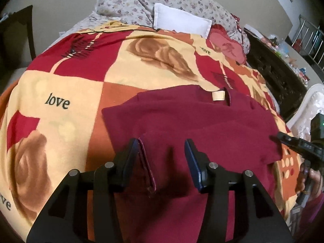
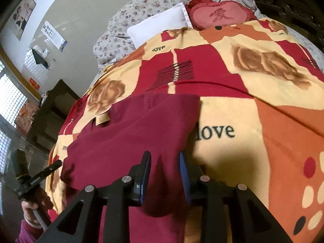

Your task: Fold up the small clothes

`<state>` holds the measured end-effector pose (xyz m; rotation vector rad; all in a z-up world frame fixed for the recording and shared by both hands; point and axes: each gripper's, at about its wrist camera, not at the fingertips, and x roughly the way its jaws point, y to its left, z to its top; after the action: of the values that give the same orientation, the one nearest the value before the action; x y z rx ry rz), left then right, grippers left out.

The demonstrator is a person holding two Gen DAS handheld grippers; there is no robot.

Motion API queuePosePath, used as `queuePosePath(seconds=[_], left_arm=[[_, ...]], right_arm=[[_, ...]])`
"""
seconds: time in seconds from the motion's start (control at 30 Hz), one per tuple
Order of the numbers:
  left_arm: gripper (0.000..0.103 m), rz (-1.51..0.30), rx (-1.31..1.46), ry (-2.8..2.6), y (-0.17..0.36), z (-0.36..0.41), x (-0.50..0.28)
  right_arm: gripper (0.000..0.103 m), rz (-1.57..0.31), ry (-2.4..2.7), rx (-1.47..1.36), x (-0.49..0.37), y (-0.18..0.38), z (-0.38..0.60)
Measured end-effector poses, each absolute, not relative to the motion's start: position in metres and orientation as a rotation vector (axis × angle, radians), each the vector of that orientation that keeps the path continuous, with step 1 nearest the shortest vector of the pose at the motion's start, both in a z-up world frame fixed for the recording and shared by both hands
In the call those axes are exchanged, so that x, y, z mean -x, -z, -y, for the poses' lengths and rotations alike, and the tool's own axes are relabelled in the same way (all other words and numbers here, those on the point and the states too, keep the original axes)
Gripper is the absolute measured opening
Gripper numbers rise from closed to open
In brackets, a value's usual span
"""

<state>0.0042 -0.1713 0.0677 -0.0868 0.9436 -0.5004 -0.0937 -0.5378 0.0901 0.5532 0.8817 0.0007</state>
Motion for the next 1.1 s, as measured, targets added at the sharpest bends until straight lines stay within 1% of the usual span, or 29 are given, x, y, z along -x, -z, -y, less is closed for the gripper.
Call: queuePosePath(seconds=[0.03, 0.07, 0.1, 0.27, 0.37, 0.53, 0.67, 0.73, 0.8, 0.93, 1.0, 1.07, 1.1], left_arm=[[0.039, -0.942, 0.085, 0.508, -0.065, 0.174, -0.005], [0.016, -0.935, 0.075, 0.505, -0.064, 0.176, -0.006], [0.007, -0.932, 0.051, 0.513, -0.062, 0.180, -0.008], [0.006, -0.965, 0.025, 0.499, -0.058, 0.184, -0.015], [0.003, -0.896, 0.012, 0.504, -0.073, 0.181, -0.006], [0.003, -0.821, 0.089, 0.463, -0.100, 0.163, -0.024], [0.003, -0.892, 0.058, 0.422, -0.080, 0.163, -0.035], [0.003, -0.931, 0.049, 0.425, -0.068, 0.164, -0.033], [0.003, -0.951, 0.070, 0.406, -0.060, 0.161, -0.031], [0.004, -0.951, 0.103, 0.407, -0.058, 0.154, -0.024], [0.006, -0.950, 0.089, 0.398, -0.060, 0.152, -0.019], [0.014, -0.944, 0.065, 0.379, -0.061, 0.152, -0.014], [0.016, -0.940, 0.056, 0.371, -0.062, 0.152, -0.011]], right_arm=[[0.029, -0.880, 0.000, -0.558, 0.094, -0.090, 0.537], [0.030, -0.877, 0.001, -0.561, 0.094, -0.090, 0.535], [0.030, -0.873, 0.001, -0.567, 0.094, -0.091, 0.534], [0.031, -0.884, -0.005, -0.573, 0.095, -0.094, 0.534], [0.031, -0.849, -0.021, -0.560, 0.101, -0.104, 0.533], [0.031, -0.843, -0.131, -0.545, 0.096, -0.114, 0.514], [0.031, -0.941, -0.077, -0.339, 0.082, -0.094, 0.486], [0.031, -1.010, -0.037, -0.271, 0.073, -0.073, 0.485], [0.031, -1.056, 0.006, -0.266, 0.068, -0.058, 0.492], [0.031, -0.998, -0.018, -0.340, 0.086, -0.082, 0.497], [0.031, -0.988, -0.060, -0.334, 0.096, -0.092, 0.490], [0.031, -1.014, -0.069, -0.289, 0.100, -0.090, 0.482], [0.031, -1.033, -0.046, -0.253, 0.099, -0.084, 0.480]])
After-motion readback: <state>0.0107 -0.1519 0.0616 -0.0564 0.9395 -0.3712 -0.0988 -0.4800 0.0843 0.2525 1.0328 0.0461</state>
